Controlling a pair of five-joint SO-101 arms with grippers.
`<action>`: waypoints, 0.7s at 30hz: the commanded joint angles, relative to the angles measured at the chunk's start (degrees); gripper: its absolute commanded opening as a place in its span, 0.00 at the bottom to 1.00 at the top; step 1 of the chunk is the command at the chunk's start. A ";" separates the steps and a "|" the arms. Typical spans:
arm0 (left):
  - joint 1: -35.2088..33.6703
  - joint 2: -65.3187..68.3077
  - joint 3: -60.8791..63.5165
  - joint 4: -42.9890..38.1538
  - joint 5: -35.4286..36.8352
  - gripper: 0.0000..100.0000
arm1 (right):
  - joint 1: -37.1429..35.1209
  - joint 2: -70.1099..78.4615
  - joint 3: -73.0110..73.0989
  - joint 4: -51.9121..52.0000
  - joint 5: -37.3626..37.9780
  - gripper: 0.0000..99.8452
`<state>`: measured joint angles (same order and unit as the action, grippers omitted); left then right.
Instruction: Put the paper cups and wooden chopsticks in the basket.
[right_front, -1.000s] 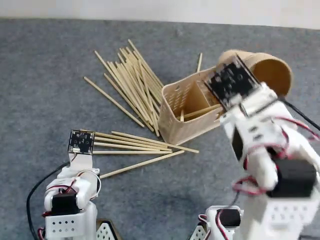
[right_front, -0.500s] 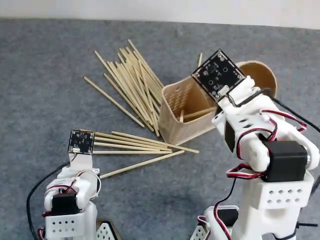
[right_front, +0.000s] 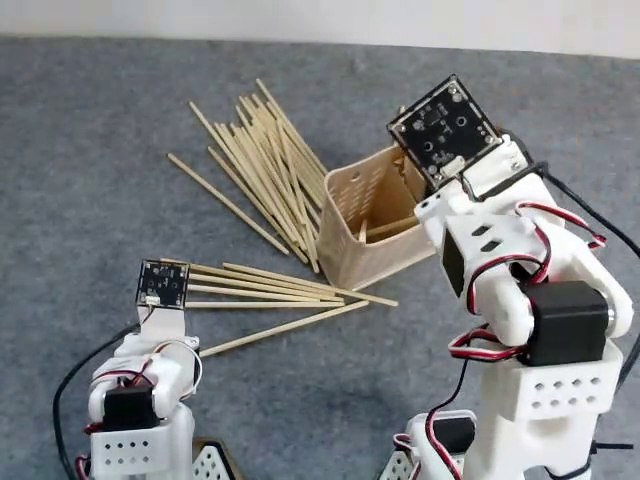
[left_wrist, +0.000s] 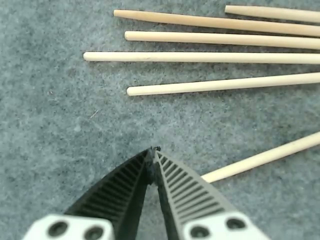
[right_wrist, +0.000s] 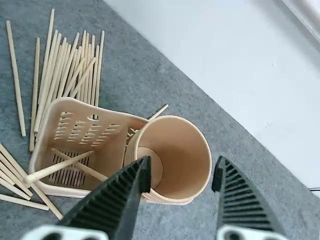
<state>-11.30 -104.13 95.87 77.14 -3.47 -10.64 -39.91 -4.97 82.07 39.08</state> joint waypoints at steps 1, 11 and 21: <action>-0.40 -0.48 1.27 0.35 -0.35 0.01 | -0.48 -0.48 -0.84 2.33 -0.62 0.16; -0.40 -0.48 1.27 0.35 -0.35 0.01 | 1.19 -0.48 -0.40 16.84 -2.99 0.00; -0.31 -0.48 1.27 0.35 -0.35 0.01 | 4.00 -12.62 9.54 17.54 -12.04 0.00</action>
<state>-11.30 -104.13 95.87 77.14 -3.47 -7.30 -46.33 1.45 99.65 28.00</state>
